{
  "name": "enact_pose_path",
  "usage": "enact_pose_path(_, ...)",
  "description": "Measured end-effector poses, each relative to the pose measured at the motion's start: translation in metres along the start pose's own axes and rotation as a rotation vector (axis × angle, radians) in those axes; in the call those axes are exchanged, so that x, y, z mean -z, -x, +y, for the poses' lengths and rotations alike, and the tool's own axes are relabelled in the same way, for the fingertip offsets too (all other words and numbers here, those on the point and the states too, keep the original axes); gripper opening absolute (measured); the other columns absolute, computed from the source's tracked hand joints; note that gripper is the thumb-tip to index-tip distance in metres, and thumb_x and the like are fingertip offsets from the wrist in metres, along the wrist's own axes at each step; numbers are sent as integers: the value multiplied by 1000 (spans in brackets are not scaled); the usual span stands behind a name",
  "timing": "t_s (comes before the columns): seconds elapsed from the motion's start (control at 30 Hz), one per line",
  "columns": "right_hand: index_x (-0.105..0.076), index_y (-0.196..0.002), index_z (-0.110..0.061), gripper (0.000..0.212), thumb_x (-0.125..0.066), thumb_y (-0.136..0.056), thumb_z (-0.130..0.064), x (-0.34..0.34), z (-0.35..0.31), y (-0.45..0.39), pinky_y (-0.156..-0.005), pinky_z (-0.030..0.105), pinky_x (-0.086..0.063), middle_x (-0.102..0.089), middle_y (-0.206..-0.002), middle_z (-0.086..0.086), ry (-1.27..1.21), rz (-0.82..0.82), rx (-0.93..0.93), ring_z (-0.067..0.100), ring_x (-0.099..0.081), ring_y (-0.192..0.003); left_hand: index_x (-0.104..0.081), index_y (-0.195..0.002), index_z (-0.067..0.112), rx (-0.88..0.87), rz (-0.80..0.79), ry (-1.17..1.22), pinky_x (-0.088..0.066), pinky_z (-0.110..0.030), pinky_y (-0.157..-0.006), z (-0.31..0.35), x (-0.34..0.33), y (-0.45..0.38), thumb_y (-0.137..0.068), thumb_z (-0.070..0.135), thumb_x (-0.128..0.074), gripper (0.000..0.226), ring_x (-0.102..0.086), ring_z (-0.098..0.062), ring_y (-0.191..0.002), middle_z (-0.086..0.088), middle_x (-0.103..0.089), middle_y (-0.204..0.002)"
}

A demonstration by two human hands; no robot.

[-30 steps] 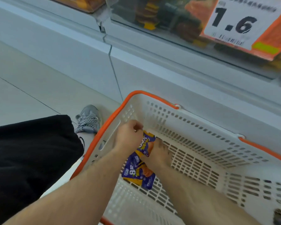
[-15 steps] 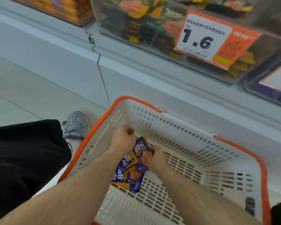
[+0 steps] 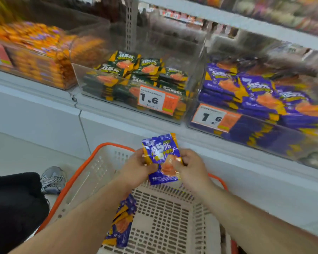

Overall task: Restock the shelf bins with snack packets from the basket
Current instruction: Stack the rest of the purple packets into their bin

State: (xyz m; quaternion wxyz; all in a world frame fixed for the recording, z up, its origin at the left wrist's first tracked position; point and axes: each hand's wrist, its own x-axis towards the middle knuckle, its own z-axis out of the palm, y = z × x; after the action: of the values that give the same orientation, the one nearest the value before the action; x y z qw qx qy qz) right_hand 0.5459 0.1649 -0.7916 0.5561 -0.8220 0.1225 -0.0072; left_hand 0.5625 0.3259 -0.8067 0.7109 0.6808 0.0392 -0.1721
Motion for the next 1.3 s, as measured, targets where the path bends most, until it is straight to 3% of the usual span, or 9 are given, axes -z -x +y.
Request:
enact_pose_path(0.17, -55, -87, -43, 39, -68, -88, -7, 36, -37, 18, -67, 43, -58, -67, -82, -10, -82, 167, 169, 21, -67, -75, -60, -108, 18, -240, -23, -75, -43, -18, -47, 49, -19, 23, -87, -8, -62, 33, -60, -5, -55, 3, -73, -79)
enact_pose_path(0.37, -66, -86, -32, 45, -55, -88, 11, 85, -88, 37, -66, 28, -56, -71, -77, -15, -76, 168, 262, 6, -67, -71, -57, -116, 17, -399, -36, 6, -41, -15, -46, 101, -43, 39, -89, -4, -63, 35, -59, -2, -53, 3, -74, -80)
enact_pose_path(0.47, -69, -98, -24, 37, -55, -89, 9, 113, -115, 27, -70, 22, -53, -70, -88, -12, -119, 291, 263, 6, -65, -76, -51, -127, 19, -490, 26, -53, -46, -11, -57, 130, -58, 27, -92, 5, -62, 39, -61, 4, -68, 5, -71, -95)
enact_pose_path(0.67, -66, -119, -15, 35, -53, -91, 0, 156, -161, -19, -40, 16, -35, -61, -102, 2, -75, 498, 206, 11, -42, -54, -44, -142, 25, -640, 93, -451, -49, -32, -97, 168, -69, -4, -92, 18, -62, 54, -48, -3, -116, 12, -50, -133)
enact_pose_path(0.77, -65, -121, -11, 36, -53, -90, 2, 155, -173, -44, -54, 22, -40, -64, -113, 8, -68, 498, 135, 19, -53, -75, -39, -145, 26, -622, 110, -593, -46, -38, -101, 171, -73, -18, -92, 22, -61, 57, -50, -11, -118, 8, -48, -136)
enact_pose_path(0.87, -60, -127, -6, 35, -55, -93, -1, 149, -182, -57, -64, 24, -40, -62, -111, 10, -20, 452, 59, 22, -52, -91, -35, -146, 31, -565, 170, -803, -23, -38, -111, 171, -76, -29, -93, 29, -57, 58, -56, -16, -113, 7, -54, -137)
enact_pose_path(0.93, -60, -124, -4, 31, -53, -94, -3, 144, -186, -60, -73, 31, -46, -58, -95, 7, 94, 425, 36, 25, -54, -92, -40, -139, 37, -570, 204, -864, -17, -34, -97, 171, -79, -31, -94, 30, -53, 48, -58, -14, -103, 11, -62, -126)
enact_pose_path(1.07, -58, -129, -14, 35, -48, -95, -17, 137, -191, -61, -97, 45, -47, -59, -125, 11, 398, 371, -5, 33, -50, -116, -49, -127, 43, -622, 218, -855, -12, -29, -84, 164, -81, -33, -93, 30, -51, 36, -55, -7, -103, 18, -65, -113)
enact_pose_path(1.3, -49, -140, -18, 41, -34, -102, -14, 136, -190, -60, -107, 40, -28, -45, -144, 13, 657, 235, -50, 34, -30, -135, -53, -127, 42, -660, 220, -805, -11, -27, -81, 160, -77, -36, -92, 28, -54, 37, -50, -1, -104, 20, -64, -114)
